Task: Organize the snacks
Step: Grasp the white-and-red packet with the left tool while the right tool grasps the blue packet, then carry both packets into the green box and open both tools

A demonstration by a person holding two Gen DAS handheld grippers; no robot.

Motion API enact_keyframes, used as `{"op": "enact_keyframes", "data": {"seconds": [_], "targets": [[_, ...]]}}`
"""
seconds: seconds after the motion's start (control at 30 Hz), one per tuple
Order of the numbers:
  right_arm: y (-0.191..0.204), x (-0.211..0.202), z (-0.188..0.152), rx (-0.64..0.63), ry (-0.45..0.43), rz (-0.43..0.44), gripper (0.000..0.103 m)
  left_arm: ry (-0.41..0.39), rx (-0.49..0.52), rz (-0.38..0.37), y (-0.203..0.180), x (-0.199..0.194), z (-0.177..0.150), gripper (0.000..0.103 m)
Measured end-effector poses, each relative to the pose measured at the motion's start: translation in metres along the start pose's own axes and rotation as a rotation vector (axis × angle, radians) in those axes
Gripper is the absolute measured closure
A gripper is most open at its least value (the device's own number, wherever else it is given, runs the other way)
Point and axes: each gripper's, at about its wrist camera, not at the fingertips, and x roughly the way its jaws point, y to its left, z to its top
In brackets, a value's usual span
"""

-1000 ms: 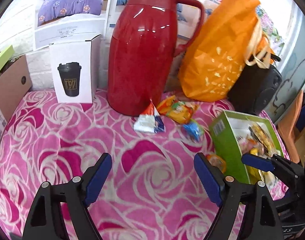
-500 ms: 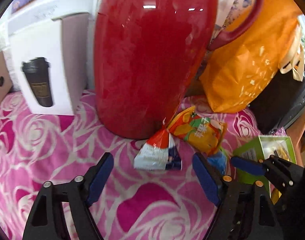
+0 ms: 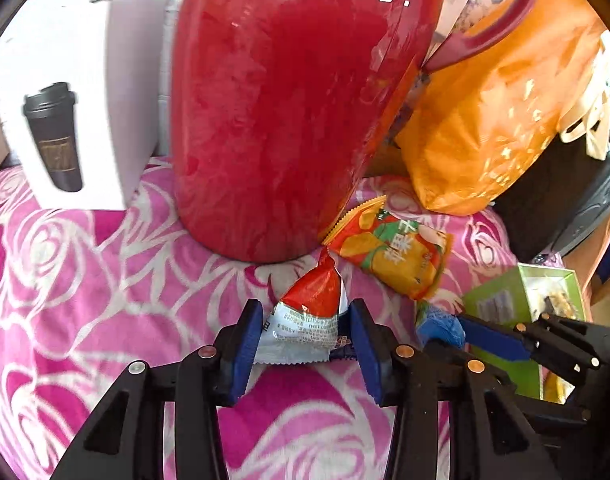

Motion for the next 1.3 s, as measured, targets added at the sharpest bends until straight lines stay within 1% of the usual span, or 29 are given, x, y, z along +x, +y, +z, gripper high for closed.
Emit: {"op": "enact_keyframes", "data": {"seconds": [0.2,0.37,0.47,0.6,0.67,0.77,0.9,1.1,1.2,1.3], "targets": [[0.007,-0.042,-0.033,0.016,-0.088,0.067,0.078,-0.045,0.021,-0.01,-0.012,-0.042,-0.017,0.061],[0.01,-0.078,-0.051,0.047,-0.153,0.084,0.078,-0.084,0.051,-0.03,-0.033,-0.076,-0.033,0.061],[0.007,-0.096,-0.064,0.078,-0.195,0.09,0.078,-0.104,0.079,-0.043,-0.046,-0.092,-0.032,0.061],[-0.004,-0.123,-0.08,0.118,-0.249,0.074,0.078,-0.126,0.118,-0.088,-0.073,-0.116,-0.041,0.061],[-0.012,-0.136,-0.09,0.143,-0.272,0.049,0.078,-0.137,0.14,-0.11,-0.088,-0.123,-0.043,0.062],[-0.036,-0.157,-0.108,0.2,-0.301,0.009,0.078,-0.152,0.187,-0.145,-0.116,-0.132,-0.047,0.062],[-0.067,-0.176,-0.13,0.283,-0.325,-0.04,0.078,-0.147,0.243,-0.185,-0.154,-0.132,-0.053,0.062],[-0.113,-0.195,-0.163,0.399,-0.337,-0.103,0.078,-0.09,0.302,-0.217,-0.199,-0.107,-0.062,0.062],[-0.126,-0.196,-0.173,0.432,-0.334,-0.11,0.078,-0.061,0.322,-0.216,-0.214,-0.095,-0.068,0.062],[-0.133,-0.193,-0.18,0.448,-0.327,-0.105,0.078,-0.042,0.332,-0.21,-0.221,-0.088,-0.071,0.062]]}}
